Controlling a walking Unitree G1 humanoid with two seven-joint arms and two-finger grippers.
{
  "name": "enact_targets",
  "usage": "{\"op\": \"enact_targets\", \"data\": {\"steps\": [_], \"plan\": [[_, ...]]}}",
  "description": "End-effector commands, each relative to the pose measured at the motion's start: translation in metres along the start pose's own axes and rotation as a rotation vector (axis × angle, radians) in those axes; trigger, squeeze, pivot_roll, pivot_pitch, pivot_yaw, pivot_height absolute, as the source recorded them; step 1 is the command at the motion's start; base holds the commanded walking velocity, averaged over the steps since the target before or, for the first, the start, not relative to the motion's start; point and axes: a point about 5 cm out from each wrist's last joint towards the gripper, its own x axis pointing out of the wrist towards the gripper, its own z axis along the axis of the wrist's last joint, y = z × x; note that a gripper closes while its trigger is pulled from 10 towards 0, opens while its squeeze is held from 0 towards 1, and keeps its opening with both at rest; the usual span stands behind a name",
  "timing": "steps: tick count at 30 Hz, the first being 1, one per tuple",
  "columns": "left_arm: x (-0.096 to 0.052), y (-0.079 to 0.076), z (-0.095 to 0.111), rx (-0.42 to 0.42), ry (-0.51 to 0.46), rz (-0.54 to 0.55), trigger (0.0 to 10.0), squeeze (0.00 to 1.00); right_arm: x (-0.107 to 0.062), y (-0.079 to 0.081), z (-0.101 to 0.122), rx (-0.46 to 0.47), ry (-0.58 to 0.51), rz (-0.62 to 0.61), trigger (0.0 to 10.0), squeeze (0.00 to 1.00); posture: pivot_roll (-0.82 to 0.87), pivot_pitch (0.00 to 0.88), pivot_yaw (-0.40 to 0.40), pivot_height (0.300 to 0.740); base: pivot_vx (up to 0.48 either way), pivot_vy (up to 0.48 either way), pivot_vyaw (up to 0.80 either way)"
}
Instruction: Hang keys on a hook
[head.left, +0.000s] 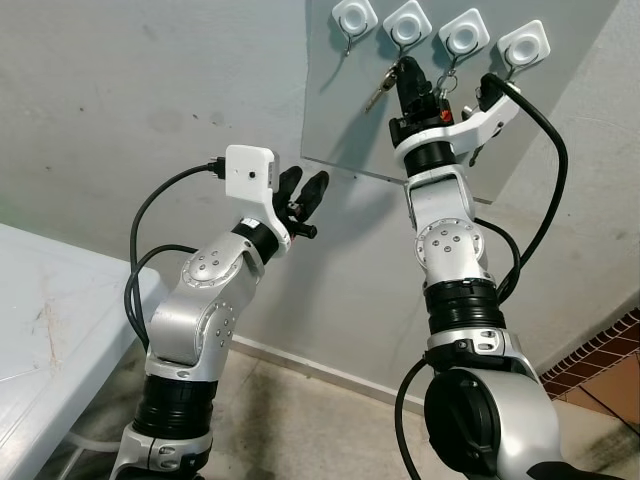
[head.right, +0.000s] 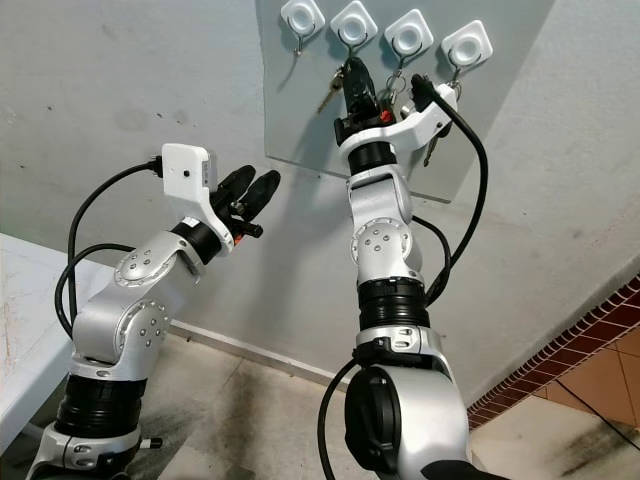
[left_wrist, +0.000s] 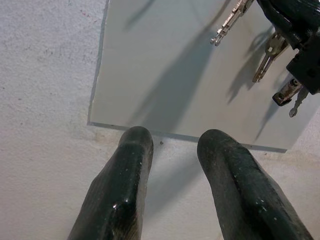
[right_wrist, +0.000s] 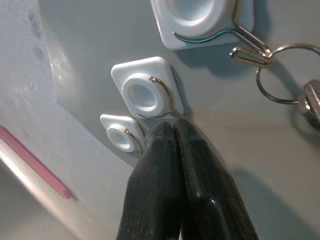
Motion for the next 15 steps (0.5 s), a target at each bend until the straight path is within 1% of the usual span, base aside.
{"op": "enact_targets", "data": {"steps": [1,8,9,10,12,15], "plan": [[-0.002,-0.002,0.002,-0.002,-0.005,-0.001,10.0,0.00,-0.008,-0.017,-0.008,0.080,0.006,-0.120,10.0,0.00,0.18,0.099,-0.054,0.740,0.000,0.000,0.00],[-0.002,-0.002,0.001,-0.009,-0.003,0.004,10.0,0.00,0.003,-0.002,0.000,0.115,-0.010,-0.082,10.0,0.00,0.18,0.102,-0.056,0.740,0.000,0.000,0.00],[-0.002,-0.002,0.001,-0.009,-0.003,0.004,10.0,0.00,0.003,-0.002,0.000,0.115,-0.010,-0.082,10.0,0.00,0.18,0.102,-0.056,0.740,0.000,0.000,0.00],[-0.003,-0.003,0.000,-0.010,-0.001,0.004,10.0,0.00,0.006,0.003,0.001,0.117,-0.013,-0.058,10.0,0.00,0.18,0.102,-0.056,0.740,0.000,0.000,0.00],[-0.003,-0.004,-0.001,-0.013,-0.001,0.005,10.0,0.00,0.010,0.008,0.004,0.134,-0.019,-0.041,10.0,0.00,0.18,0.104,-0.058,0.740,0.000,0.000,0.00],[-0.003,-0.004,-0.001,-0.017,-0.001,0.008,10.0,0.00,0.014,0.011,0.007,0.151,-0.024,-0.054,10.0,0.00,0.18,0.104,-0.060,0.740,0.000,0.000,0.00]]}}
